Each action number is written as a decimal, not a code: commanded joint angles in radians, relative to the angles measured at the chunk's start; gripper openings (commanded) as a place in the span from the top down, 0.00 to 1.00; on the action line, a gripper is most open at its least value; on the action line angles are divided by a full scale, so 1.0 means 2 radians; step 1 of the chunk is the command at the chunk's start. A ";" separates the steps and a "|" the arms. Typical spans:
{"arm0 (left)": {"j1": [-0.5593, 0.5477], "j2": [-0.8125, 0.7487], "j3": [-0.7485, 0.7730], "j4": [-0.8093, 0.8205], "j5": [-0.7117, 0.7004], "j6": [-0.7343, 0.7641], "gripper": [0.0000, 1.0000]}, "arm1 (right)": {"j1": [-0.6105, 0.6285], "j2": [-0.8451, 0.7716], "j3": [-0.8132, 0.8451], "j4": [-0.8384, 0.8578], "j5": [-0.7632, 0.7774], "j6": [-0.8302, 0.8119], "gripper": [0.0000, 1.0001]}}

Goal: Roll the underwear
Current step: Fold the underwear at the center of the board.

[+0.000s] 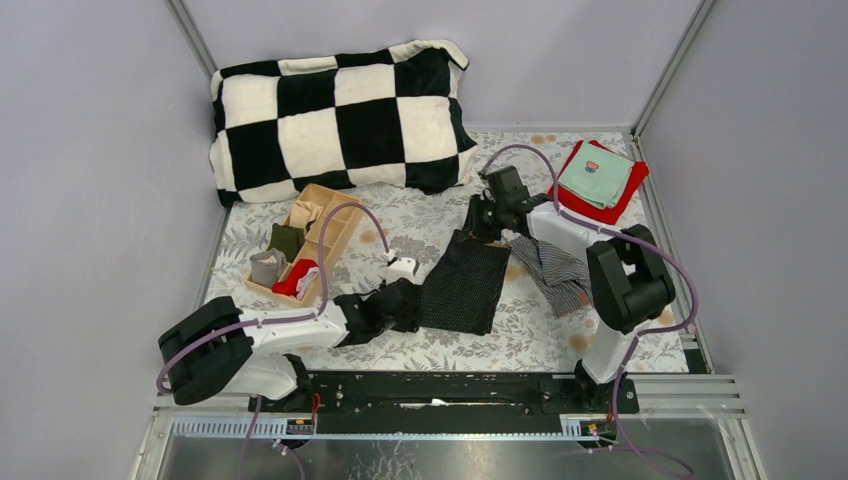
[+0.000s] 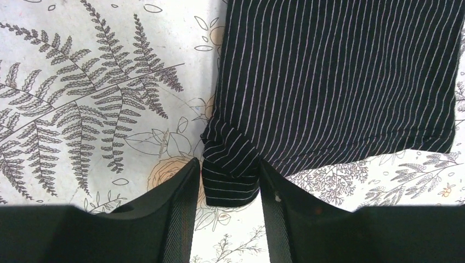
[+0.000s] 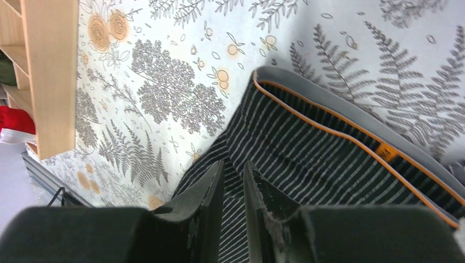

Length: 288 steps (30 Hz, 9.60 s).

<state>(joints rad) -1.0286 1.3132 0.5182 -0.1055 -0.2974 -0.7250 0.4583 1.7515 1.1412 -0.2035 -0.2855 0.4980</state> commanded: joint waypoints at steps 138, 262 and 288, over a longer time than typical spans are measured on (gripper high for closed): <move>-0.172 0.275 0.225 -0.057 -0.087 0.065 1.00 | -0.110 -0.105 -0.242 0.115 0.004 0.077 0.93; -0.112 -0.128 -0.168 0.076 -0.003 -0.147 1.00 | 0.216 0.131 0.322 -0.294 0.274 0.051 1.00; -0.112 -0.153 -0.162 0.054 -0.002 -0.160 1.00 | 0.215 0.216 0.329 -0.168 0.104 0.060 1.00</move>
<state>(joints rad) -1.2537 1.0172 0.2111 0.0917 -0.3141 -1.0355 0.8867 2.1490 1.7496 -0.5999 -0.0280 0.6083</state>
